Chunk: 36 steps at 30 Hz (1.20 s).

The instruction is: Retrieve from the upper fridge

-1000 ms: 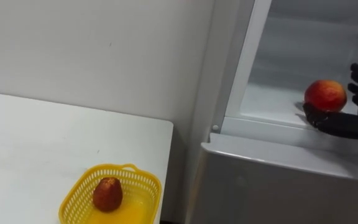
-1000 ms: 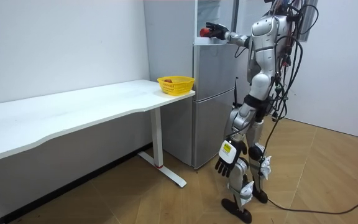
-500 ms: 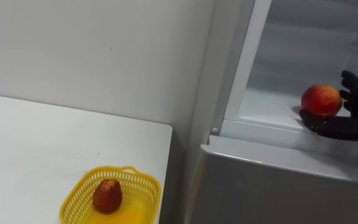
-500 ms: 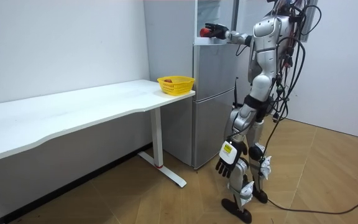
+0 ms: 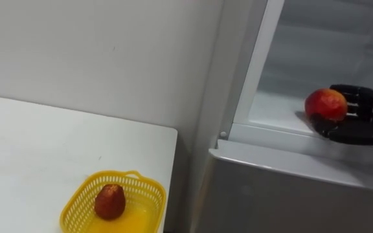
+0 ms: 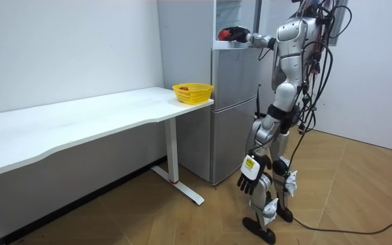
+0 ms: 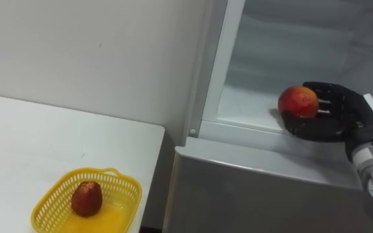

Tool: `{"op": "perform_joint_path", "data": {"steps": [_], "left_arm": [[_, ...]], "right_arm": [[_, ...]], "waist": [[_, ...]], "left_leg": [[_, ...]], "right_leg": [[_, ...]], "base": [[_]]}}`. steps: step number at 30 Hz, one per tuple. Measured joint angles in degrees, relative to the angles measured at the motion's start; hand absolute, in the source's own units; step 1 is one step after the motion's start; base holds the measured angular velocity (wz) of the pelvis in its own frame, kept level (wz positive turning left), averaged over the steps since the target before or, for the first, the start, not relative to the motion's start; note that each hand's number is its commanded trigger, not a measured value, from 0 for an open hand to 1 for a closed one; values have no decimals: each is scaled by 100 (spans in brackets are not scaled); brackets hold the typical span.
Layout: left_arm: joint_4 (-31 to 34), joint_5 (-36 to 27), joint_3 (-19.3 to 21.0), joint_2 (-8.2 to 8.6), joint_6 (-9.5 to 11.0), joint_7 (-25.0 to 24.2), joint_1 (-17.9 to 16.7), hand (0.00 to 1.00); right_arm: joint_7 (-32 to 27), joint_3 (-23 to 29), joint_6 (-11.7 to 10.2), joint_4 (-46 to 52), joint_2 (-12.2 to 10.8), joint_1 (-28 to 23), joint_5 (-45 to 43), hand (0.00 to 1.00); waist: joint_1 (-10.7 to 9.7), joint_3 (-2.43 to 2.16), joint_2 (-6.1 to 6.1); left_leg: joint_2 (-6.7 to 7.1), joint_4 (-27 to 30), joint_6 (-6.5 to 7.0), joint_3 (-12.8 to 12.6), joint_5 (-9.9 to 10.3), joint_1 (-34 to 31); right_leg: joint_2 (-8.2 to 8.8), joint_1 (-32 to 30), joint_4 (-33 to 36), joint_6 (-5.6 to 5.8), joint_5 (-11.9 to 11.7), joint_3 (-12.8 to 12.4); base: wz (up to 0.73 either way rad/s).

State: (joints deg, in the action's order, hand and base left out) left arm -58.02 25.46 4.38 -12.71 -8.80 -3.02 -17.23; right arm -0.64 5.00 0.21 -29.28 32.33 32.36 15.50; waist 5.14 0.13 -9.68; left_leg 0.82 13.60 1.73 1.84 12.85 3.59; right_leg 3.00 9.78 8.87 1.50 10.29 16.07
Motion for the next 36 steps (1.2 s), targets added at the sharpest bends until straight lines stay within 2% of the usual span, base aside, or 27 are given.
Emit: {"op": "perform_joint_path", "data": {"steps": [8,13,17,19,22,24,29,34,36], "left_arm": [[1,0,-3,-14,3,1,13,0],[14,0,0,-101,5,8,20,0],[13,0,1,-144,4,10,21,0],[23,0,-2,-153,5,13,22,0],[22,-2,-9,-155,5,36,25,0],[17,-4,-10,-164,5,43,82,0],[22,-4,-11,-150,7,137,106,0],[134,7,-22,-133,42,262,90,0],[166,18,-19,-131,103,283,88,0]], "right_arm": [[-45,-32,-10,-164,6,250,-2,100],[-44,-217,-7,-178,108,310,-9,100],[-47,-327,-6,-177,142,310,-11,100],[-49,-331,-6,-189,143,319,-4,100],[-84,-377,-6,-185,143,372,30,100],[-130,-380,-6,-152,143,371,46,100],[-248,-402,45,199,143,348,21,100],[-453,-575,88,1284,142,-57,259,100],[-567,-575,90,1764,128,-276,264,100]], "waist": [[10,1,9],[20,-40,-46],[20,-46,-57],[22,-34,-50],[19,35,-39],[15,39,-36],[3,23,-24],[-10,-57,141],[8,-55,178]], "left_leg": [[-3,3,-8,-6,-5,-3],[-5,2,-7,2,-6,13],[-9,-8,-7,12,-6,27],[-11,-11,-6,3,-6,31],[-12,-19,-6,-3,-6,71],[-13,-53,-8,1,-4,46],[-7,-89,-16,-4,-8,-14],[-1,-87,-12,-18,-13,27],[-8,-103,-12,-18,-14,57]], "right_leg": [[-11,-25,-5,0,0,-3],[-5,-37,-15,0,0,-12],[4,-28,-22,0,0,-14],[8,-21,-25,0,0,-14],[2,18,-26,0,0,-21],[-10,5,-26,0,0,-20],[-25,-76,-23,0,0,-39],[-5,-72,-22,0,0,-29],[-5,-61,-22,0,0,-52]], "base": [[0],[0],[0],[0],[0],[0],[0],[0],[-2]]}}
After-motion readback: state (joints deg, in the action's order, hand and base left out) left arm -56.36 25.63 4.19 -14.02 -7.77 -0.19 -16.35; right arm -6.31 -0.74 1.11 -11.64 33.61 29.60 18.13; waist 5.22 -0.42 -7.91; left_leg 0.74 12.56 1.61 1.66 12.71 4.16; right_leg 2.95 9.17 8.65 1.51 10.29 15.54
